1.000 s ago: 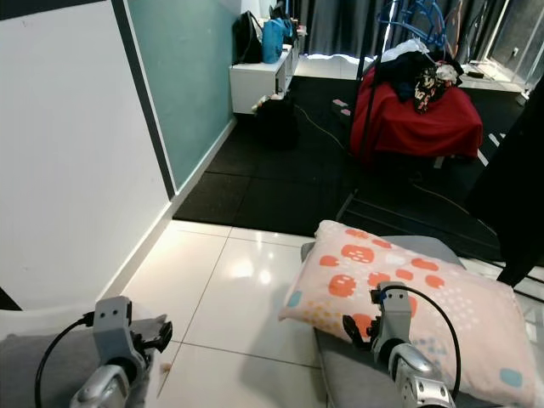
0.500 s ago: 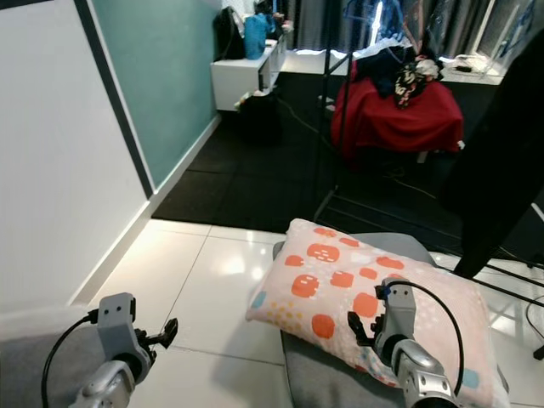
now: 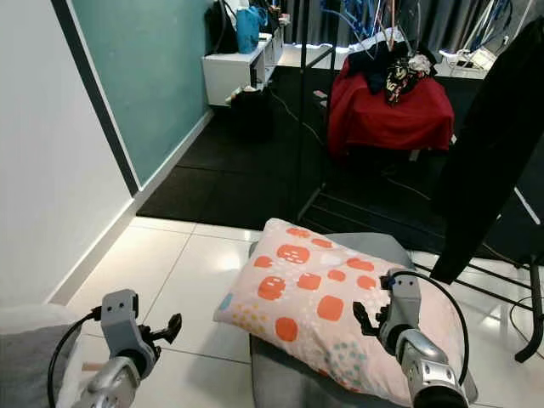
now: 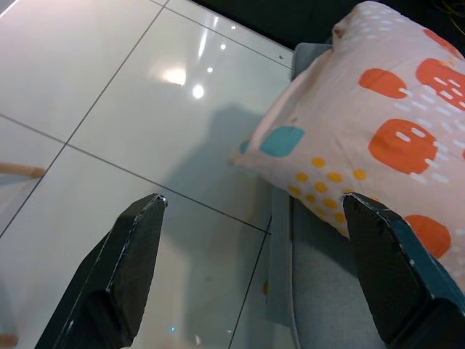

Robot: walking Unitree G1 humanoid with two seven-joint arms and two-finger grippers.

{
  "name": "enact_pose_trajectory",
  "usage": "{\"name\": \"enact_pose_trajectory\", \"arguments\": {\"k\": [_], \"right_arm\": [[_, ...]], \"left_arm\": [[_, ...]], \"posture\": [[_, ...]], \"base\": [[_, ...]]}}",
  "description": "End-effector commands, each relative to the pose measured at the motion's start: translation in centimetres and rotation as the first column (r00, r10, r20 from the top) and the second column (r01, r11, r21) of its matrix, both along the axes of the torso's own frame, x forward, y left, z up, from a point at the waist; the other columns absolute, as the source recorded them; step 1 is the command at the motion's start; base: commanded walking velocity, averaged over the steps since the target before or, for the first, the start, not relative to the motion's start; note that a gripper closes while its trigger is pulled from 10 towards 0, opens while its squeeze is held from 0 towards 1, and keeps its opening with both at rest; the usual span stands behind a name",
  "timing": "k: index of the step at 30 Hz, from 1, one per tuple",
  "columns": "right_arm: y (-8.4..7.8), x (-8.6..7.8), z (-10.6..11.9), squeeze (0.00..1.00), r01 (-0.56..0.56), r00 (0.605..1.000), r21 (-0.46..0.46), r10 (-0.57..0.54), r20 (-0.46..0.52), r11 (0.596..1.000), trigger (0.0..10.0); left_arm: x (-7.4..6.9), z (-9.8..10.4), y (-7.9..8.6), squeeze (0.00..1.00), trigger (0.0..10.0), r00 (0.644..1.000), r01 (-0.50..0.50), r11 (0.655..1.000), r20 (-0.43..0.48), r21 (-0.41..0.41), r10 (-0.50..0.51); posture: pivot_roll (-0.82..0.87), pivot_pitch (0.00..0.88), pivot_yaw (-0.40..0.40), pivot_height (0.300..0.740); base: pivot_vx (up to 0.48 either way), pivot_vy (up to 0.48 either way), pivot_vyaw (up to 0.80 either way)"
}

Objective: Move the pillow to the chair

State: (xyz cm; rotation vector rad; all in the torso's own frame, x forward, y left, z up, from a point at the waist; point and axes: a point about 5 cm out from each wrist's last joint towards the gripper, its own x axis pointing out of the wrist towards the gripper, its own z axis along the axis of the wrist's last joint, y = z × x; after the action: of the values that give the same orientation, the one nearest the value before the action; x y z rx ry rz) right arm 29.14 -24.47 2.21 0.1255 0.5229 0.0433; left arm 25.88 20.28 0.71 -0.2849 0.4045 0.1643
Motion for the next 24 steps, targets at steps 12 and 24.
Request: {"name": "enact_pose_trajectory", "arguments": {"k": [12,24], "right_arm": [[-0.4,0.7,0.0,0.0,0.113,0.989,0.062,-0.106,-0.104,0.992,10.0],[-3.4,0.6,0.6,0.0,0.361,0.928,0.15,-0.34,-0.15,0.92,10.0]], "left_arm": [[0.0,0.3,1.1,0.0,10.0,1.0,-0.016,0.999,0.007,0.047,0.015],[1.0,2.9,2.2,0.0,10.0,0.986,0.092,0.954,0.108,0.286,-0.127]], "posture": [[-0.17,0.05,-0.039,0.715],[-0.17,0.05,-0.04,0.675]], "base": [[0.0,0.0,0.0],[0.0,0.0,0.0]]}}
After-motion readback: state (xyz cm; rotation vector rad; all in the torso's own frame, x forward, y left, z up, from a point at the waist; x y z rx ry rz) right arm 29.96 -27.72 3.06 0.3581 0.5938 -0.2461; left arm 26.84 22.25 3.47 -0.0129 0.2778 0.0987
